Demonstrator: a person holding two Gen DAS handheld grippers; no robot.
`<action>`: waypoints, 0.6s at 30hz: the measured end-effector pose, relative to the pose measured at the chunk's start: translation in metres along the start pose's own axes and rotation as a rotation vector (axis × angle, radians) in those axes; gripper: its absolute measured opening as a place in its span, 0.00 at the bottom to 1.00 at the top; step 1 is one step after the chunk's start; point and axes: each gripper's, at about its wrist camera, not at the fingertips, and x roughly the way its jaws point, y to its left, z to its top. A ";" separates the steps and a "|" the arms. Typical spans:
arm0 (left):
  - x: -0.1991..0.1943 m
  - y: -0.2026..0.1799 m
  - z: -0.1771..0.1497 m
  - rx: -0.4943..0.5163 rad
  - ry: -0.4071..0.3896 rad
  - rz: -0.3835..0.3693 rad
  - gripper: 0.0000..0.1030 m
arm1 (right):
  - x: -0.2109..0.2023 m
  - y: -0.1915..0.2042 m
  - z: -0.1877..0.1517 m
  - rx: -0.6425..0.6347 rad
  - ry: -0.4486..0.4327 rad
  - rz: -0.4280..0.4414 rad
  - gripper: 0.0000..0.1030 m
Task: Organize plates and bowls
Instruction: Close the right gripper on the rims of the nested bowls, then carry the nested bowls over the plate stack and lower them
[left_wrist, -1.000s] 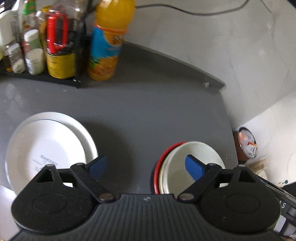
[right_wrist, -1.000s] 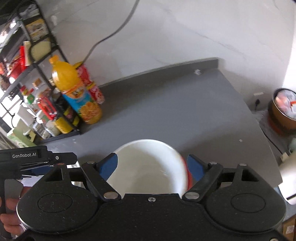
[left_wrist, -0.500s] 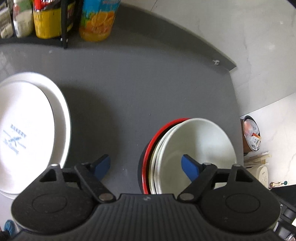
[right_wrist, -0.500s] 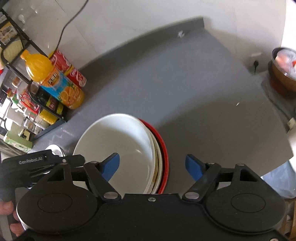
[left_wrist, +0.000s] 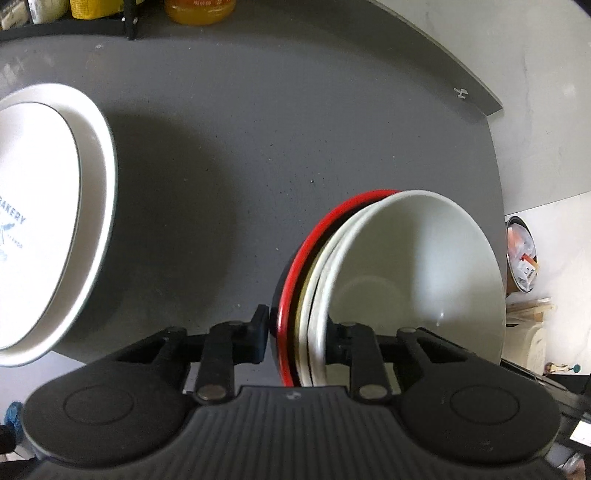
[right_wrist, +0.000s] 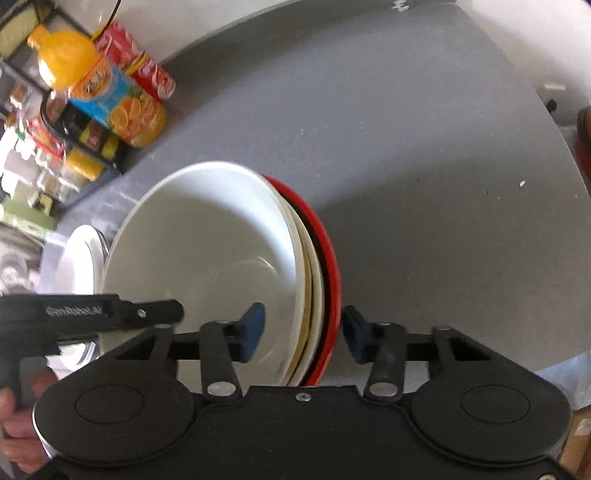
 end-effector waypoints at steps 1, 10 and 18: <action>0.000 0.000 0.000 0.000 -0.002 0.001 0.23 | 0.000 0.001 0.000 -0.013 -0.001 -0.005 0.40; -0.009 0.003 -0.002 0.014 -0.028 0.013 0.23 | -0.008 -0.003 -0.006 -0.017 -0.015 0.015 0.26; -0.040 0.014 0.003 0.005 -0.088 -0.012 0.23 | -0.026 0.016 0.003 -0.031 -0.067 0.032 0.27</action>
